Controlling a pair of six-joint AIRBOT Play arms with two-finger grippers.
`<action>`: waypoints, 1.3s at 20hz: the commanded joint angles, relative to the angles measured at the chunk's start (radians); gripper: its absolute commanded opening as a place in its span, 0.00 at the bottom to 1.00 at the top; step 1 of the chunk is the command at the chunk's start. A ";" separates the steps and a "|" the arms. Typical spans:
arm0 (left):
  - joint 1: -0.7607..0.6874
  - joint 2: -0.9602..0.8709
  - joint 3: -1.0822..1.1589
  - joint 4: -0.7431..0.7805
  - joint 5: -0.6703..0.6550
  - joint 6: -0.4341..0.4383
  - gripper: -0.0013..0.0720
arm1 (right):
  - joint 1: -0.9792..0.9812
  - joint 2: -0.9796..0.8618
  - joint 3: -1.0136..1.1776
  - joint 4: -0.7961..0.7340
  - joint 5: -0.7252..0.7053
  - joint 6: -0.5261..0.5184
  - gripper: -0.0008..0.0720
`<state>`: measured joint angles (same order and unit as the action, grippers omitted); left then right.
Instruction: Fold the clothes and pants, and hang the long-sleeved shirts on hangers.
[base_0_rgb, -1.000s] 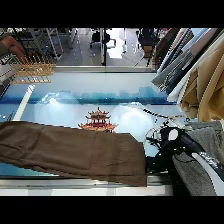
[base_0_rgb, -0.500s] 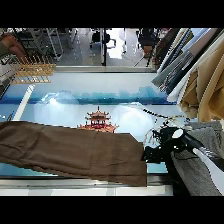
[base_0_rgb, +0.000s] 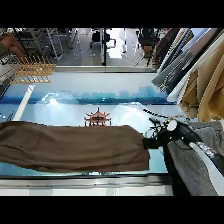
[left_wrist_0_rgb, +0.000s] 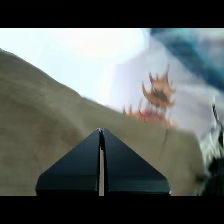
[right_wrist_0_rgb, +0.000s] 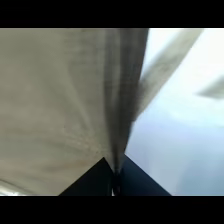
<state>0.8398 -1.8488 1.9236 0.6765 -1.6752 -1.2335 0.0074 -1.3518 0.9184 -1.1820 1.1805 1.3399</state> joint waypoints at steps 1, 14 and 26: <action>-0.152 0.002 -0.037 0.000 -0.126 0.051 0.03 | 0.006 0.101 0.162 -0.359 0.024 0.148 0.03; -0.523 0.089 -0.472 0.409 0.037 0.081 0.03 | 0.569 0.043 0.343 -0.026 -0.271 0.241 0.03; -0.277 0.360 -0.475 0.408 0.008 0.055 0.03 | 0.793 -0.481 0.900 -0.077 -0.118 0.193 0.71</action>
<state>0.5266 -1.5143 1.4513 1.0836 -1.6493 -1.1717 0.8673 -1.8118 1.7267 -1.1748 0.8295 1.5330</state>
